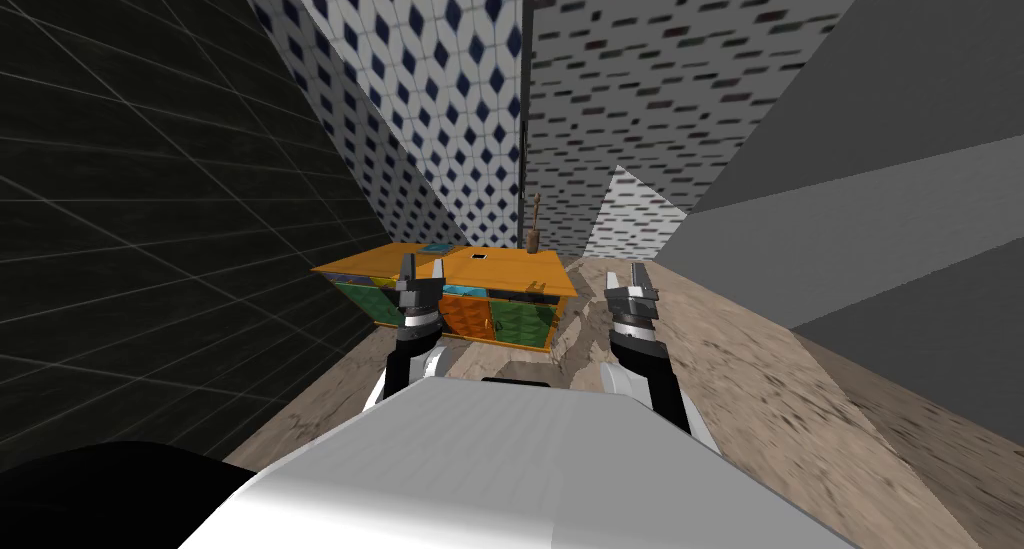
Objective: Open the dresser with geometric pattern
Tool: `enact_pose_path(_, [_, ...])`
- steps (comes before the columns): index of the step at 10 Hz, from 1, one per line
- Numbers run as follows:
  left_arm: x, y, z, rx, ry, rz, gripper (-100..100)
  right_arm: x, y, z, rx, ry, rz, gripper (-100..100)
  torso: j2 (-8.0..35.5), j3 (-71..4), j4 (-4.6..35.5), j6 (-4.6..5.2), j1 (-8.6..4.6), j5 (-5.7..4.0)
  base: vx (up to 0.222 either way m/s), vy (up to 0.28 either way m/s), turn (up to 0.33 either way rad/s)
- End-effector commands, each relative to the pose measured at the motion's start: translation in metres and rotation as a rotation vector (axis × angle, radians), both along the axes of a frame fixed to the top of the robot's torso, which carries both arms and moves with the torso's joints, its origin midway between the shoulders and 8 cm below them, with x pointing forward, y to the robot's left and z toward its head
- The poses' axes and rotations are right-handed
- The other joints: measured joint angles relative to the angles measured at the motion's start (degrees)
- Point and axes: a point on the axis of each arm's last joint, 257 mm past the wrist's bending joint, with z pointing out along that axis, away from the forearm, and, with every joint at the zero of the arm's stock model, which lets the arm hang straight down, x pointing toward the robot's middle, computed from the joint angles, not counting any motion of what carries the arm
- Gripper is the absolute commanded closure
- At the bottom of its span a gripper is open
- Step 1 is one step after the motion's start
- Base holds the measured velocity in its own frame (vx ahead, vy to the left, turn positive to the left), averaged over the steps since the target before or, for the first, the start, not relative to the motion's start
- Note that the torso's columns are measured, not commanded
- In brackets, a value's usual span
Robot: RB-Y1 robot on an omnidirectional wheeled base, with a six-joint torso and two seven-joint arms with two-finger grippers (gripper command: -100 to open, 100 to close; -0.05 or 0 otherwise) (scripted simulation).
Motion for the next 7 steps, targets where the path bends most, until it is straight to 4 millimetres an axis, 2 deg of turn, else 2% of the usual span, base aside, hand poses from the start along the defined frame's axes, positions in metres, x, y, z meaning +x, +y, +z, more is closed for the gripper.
enact_pose_path(1, [0.0,0.0,0.0,0.0,0.0,0.0,0,0.0,0.0,0.0,0.0,0.0,0.0,0,2.3,-4.7,2.3,0.0,0.0,0.0,0.0,0.0,0.0])
enact_pose_path(7, [-0.0001,0.0,0.0001,0.0,0.0,0.0,0,-0.0001,0.0,0.0002,0.0,0.0,0.0,0,26.9,-53.8,26.9,0.0,0.0,0.0,0.0,0.0,0.0])
